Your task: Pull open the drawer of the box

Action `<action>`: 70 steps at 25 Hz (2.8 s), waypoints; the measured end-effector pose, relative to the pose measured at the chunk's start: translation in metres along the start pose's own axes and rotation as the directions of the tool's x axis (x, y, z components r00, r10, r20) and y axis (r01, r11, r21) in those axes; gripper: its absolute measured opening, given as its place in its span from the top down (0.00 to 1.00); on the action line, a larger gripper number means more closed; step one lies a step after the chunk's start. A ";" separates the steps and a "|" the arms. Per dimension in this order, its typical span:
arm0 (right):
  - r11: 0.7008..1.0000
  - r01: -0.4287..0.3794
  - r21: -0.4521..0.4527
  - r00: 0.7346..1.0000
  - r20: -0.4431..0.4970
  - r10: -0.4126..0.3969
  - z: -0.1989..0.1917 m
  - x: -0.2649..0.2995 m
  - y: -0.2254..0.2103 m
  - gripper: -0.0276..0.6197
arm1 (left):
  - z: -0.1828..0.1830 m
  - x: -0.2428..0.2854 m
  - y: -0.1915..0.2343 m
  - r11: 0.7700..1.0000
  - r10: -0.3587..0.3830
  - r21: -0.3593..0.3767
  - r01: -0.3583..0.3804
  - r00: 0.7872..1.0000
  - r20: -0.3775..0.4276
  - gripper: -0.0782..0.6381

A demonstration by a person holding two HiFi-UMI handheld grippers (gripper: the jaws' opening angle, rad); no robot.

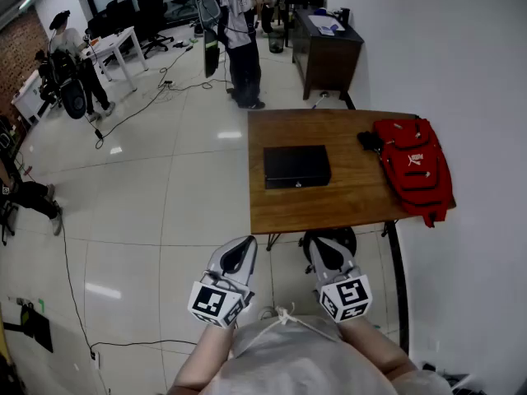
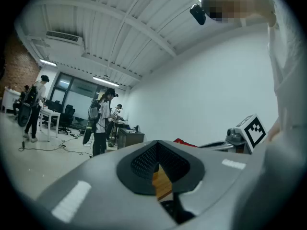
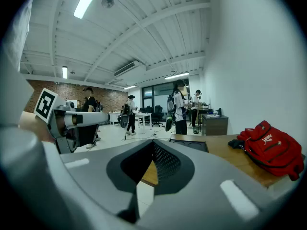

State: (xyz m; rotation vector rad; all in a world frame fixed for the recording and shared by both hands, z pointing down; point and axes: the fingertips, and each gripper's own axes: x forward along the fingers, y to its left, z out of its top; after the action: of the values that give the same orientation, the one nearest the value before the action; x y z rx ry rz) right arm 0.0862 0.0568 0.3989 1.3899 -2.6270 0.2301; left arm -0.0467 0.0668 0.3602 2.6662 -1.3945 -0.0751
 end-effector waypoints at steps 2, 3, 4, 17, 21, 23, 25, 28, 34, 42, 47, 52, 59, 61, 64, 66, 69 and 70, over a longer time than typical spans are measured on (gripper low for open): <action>1.000 0.010 0.006 1.000 -0.001 -0.010 0.000 0.008 0.008 0.95 | -0.001 -0.006 0.013 1.000 0.000 0.000 0.000 1.000 -0.005 0.89; 1.000 0.016 0.008 1.000 -0.001 -0.016 0.000 0.012 0.011 0.95 | -0.001 -0.008 0.019 1.000 -0.001 0.000 0.001 1.000 -0.007 0.89; 1.000 0.024 0.010 1.000 -0.002 -0.024 0.000 0.015 0.013 0.95 | 0.000 -0.010 0.024 1.000 -0.004 -0.002 0.004 1.000 -0.010 0.89; 0.990 0.136 0.026 0.988 -0.072 -0.134 -0.013 0.055 -0.008 0.95 | -0.019 0.002 0.066 0.998 -0.032 -0.050 0.030 0.999 -0.039 0.89; 0.991 0.133 0.015 0.987 -0.096 -0.131 -0.016 0.081 -0.027 0.95 | -0.024 0.027 0.081 0.998 -0.028 -0.057 0.026 0.998 -0.050 0.89; 0.990 0.140 0.021 0.983 -0.119 -0.137 -0.022 0.097 -0.040 0.95 | -0.027 0.042 0.090 0.998 -0.025 -0.050 0.022 0.998 -0.062 0.88; 0.988 0.152 0.025 0.978 -0.149 -0.147 -0.028 0.113 -0.055 0.95 | -0.033 0.058 0.098 0.999 -0.027 -0.032 0.024 0.996 -0.087 0.89; 0.985 0.167 0.037 0.967 -0.200 -0.156 -0.038 0.137 -0.076 0.95 | -0.045 0.084 0.113 0.999 -0.027 -0.030 0.023 0.991 -0.127 0.88; 0.982 0.167 0.092 0.937 -0.325 -0.129 -0.071 0.183 -0.112 0.95 | -0.064 0.136 0.139 0.998 -0.030 -0.068 0.019 0.984 -0.174 0.88; 0.973 0.170 0.156 0.861 -0.504 -0.070 -0.132 0.226 -0.137 0.93 | -0.094 0.183 0.160 0.993 -0.052 -0.113 0.025 0.968 -0.244 0.88; 0.967 0.178 0.182 0.818 -0.574 -0.043 -0.155 0.242 -0.140 0.82 | -0.112 0.195 0.166 0.989 -0.066 -0.148 0.025 0.957 -0.283 0.89; 0.957 0.204 0.206 0.797 -0.603 -0.040 -0.168 0.254 -0.143 0.78 | -0.122 0.201 0.170 0.985 -0.069 -0.172 0.017 0.950 -0.303 0.88; 0.933 0.263 0.246 0.778 -0.625 -0.054 -0.174 0.263 -0.147 0.78 | -0.126 0.211 0.177 0.981 -0.078 -0.194 0.019 0.950 -0.303 0.88; 0.926 0.277 0.255 0.775 -0.629 -0.059 -0.175 0.263 -0.148 0.82 | -0.126 0.212 0.177 0.980 -0.082 -0.198 0.022 0.949 -0.303 0.89; 0.930 0.272 0.248 0.772 -0.633 -0.057 -0.175 0.263 -0.149 0.84 | -0.127 0.212 0.177 0.979 -0.088 -0.200 0.028 0.949 -0.302 0.89; 0.932 0.270 0.243 0.770 -0.635 -0.057 -0.176 0.262 -0.149 0.85 | -0.127 0.211 0.177 0.979 -0.088 -0.200 0.027 0.949 -0.304 0.88; 0.933 0.268 0.240 0.771 -0.634 -0.058 -0.175 0.262 -0.149 0.85 | -0.127 0.208 0.176 0.980 -0.088 -0.196 0.028 0.948 -0.305 0.88; 0.934 0.267 0.239 0.771 -0.634 -0.058 -0.175 0.261 -0.148 0.85 | -0.127 0.206 0.175 0.981 -0.088 -0.193 0.028 0.948 -0.306 0.89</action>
State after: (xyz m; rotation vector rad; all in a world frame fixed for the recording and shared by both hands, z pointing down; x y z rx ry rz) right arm 0.0764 -0.1989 0.6345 1.3195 -1.9582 0.9486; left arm -0.0584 -0.1890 0.5140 2.4336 -1.1489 0.1945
